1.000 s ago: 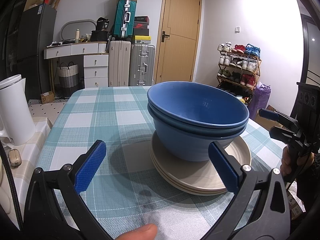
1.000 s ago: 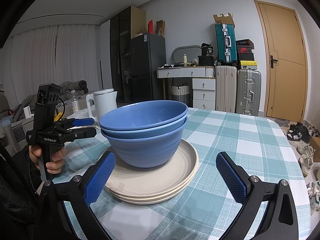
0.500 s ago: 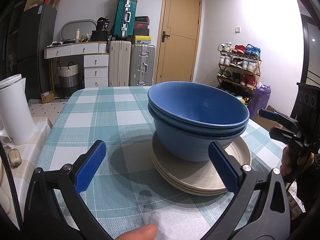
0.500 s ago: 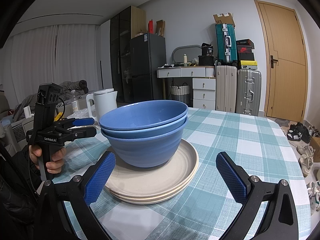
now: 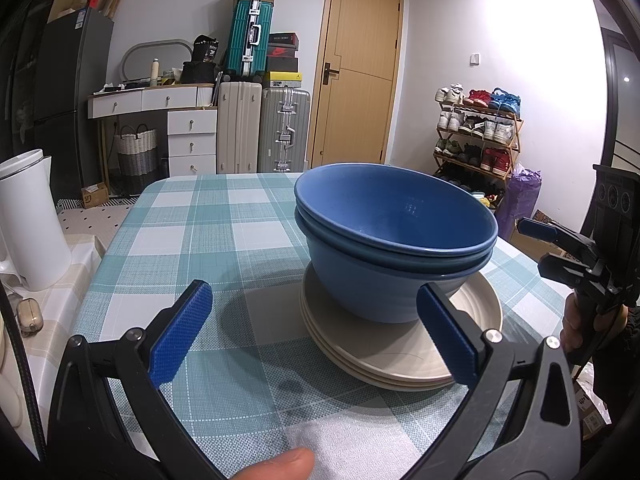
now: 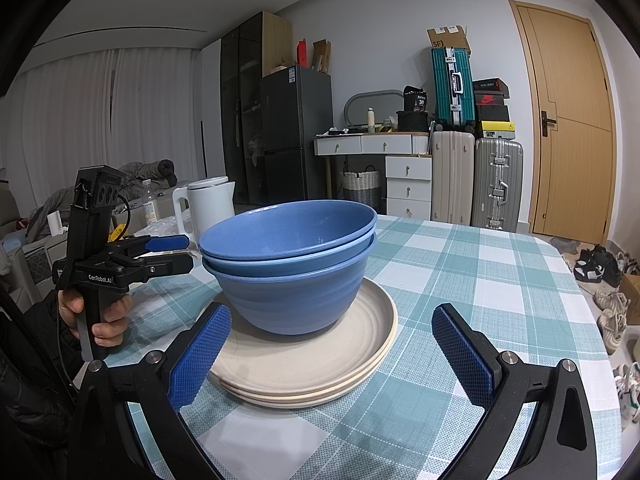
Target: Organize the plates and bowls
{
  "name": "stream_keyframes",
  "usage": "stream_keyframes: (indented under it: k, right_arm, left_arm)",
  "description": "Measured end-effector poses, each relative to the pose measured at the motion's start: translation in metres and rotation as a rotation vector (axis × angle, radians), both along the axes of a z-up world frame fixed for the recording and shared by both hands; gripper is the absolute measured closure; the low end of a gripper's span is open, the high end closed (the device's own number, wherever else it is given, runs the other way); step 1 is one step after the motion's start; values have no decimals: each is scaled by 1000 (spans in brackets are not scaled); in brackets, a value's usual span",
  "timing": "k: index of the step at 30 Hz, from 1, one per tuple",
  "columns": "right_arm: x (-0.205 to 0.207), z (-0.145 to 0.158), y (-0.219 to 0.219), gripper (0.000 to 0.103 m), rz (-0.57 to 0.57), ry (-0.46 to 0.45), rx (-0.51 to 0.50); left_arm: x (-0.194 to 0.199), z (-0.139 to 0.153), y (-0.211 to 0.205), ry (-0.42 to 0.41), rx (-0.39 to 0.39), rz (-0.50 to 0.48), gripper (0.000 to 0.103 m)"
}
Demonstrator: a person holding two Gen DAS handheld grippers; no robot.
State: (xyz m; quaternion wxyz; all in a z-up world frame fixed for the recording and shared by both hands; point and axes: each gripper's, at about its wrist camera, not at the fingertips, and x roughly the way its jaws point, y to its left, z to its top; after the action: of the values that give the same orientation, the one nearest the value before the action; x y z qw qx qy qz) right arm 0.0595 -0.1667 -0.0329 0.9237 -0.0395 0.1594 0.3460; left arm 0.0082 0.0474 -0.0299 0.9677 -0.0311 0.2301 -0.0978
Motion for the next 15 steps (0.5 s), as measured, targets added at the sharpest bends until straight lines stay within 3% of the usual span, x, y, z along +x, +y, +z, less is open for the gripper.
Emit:
stream_keyframes:
  k: [15]
  right_arm:
    - [0, -1, 0, 0, -1, 2, 0]
  left_arm:
    - [0, 0, 0, 0, -1, 3, 1]
